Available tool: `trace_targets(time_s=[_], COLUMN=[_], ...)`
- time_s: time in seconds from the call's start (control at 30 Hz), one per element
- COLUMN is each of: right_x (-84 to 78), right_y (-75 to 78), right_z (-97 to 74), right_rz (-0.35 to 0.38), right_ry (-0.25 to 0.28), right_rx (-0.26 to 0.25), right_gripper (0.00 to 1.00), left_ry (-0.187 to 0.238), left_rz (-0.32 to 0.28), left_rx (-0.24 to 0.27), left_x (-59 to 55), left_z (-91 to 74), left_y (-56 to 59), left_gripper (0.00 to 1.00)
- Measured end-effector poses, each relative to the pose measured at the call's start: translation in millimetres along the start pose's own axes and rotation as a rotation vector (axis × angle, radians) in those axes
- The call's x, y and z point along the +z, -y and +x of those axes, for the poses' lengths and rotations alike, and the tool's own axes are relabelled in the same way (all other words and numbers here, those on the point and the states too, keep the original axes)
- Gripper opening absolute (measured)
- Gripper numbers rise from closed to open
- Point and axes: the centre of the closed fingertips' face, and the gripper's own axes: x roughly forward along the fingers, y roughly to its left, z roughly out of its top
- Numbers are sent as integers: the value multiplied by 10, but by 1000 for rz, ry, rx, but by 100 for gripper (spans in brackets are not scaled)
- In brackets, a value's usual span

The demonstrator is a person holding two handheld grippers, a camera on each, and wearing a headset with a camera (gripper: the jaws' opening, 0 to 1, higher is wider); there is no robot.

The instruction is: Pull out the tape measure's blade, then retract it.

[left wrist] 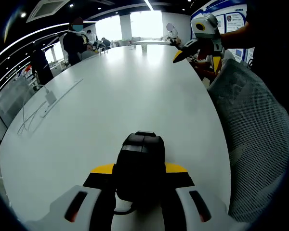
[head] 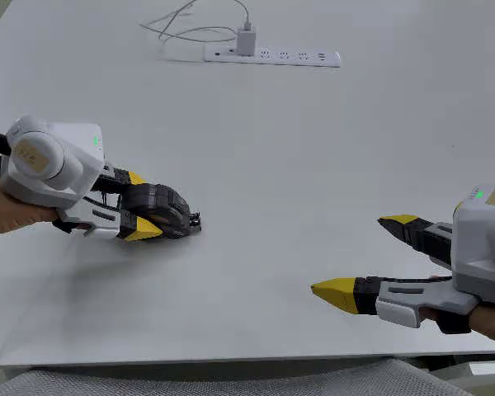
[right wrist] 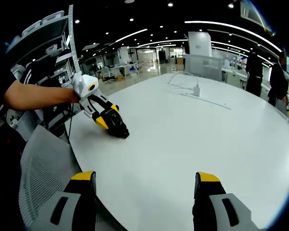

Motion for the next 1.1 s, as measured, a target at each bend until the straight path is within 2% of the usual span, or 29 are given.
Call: trace_targets(time_s=[0.2,0.3,0.4,0.47,0.83,1.1], right_x=[2,26,29,48,193,281], right_y=[-15,-18,-31,-32,-92,-146], right_z=[39,68,131,172,415,680], right_rz=[-12,-50,-37,-40,-154,-240], right_ry=[-6,6,5,11,-9,-36], right_rx=[17,27,56,67,149,209], right_gripper=[80,75,68,67,58,51], left_ry=[5,3,5,4,-4,-8], left_rz=[7,10,9,7,14,13], left_rx=[-4,-7,-8,-11,-26,-23], left_x=[0,0,0,-1,-3,-13], left_z=[1,1,1,1,7,2], left_y=[5,10,10,14,8,-1], left_gripper=[30,30,30,30,30,30])
